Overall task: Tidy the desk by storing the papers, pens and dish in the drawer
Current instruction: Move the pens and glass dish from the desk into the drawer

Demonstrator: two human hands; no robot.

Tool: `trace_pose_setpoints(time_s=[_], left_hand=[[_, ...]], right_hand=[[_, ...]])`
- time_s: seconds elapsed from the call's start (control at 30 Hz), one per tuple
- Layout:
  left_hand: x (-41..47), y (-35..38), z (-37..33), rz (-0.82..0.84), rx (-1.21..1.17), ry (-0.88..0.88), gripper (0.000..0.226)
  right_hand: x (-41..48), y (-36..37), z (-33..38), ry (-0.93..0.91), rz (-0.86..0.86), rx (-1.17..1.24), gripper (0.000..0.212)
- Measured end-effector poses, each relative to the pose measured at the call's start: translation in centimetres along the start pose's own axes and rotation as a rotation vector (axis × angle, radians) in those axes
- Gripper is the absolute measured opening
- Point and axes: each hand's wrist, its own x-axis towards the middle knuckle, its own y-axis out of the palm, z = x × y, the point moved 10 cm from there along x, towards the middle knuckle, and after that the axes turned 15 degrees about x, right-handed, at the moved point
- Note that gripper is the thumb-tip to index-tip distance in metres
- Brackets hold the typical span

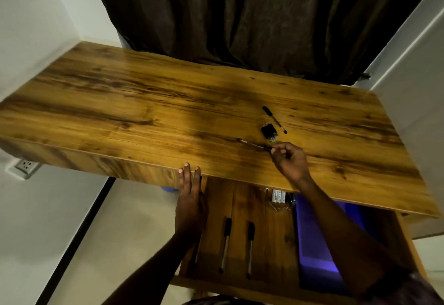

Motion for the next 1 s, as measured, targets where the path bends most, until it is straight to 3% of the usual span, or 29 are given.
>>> trace_pose_setpoints(time_s=[0.13, 0.23, 0.4, 0.6, 0.73, 0.9, 1.0], left_hand=[[0.0, 0.1, -0.2, 0.012, 0.011, 0.005, 0.059], [0.0, -0.3, -0.5, -0.002, 0.013, 0.018, 0.056], [-0.2, -0.4, -0.5, -0.013, 0.006, 0.046, 0.064], [-0.3, -0.5, -0.6, -0.015, 0.006, 0.056, 0.071], [-0.2, -0.5, -0.6, -0.01, 0.011, 0.051, 0.07], [-0.3, -0.7, -0.7, -0.003, 0.009, 0.05, 0.069], [-0.3, -0.8, -0.7, -0.009, 0.015, 0.048, 0.069]], right_hand=[[-1.8, -1.0, 0.2, 0.092, 0.126, 0.346, 0.013], [-3.3, -2.0, 0.6, 0.168, 0.218, 0.398, 0.019], [-7.1, -3.2, 0.9, 0.198, 0.346, 0.169, 0.019], [-12.1, -1.3, -3.3, 0.226, 0.594, -0.429, 0.015], [-13.9, -0.1, -7.6, 0.355, 0.679, -0.454, 0.019], [-14.5, 1.0, -11.2, 0.287, 0.672, -0.47, 0.017], [-14.7, 0.8, -14.8, 0.268, 0.652, -0.507, 0.027]])
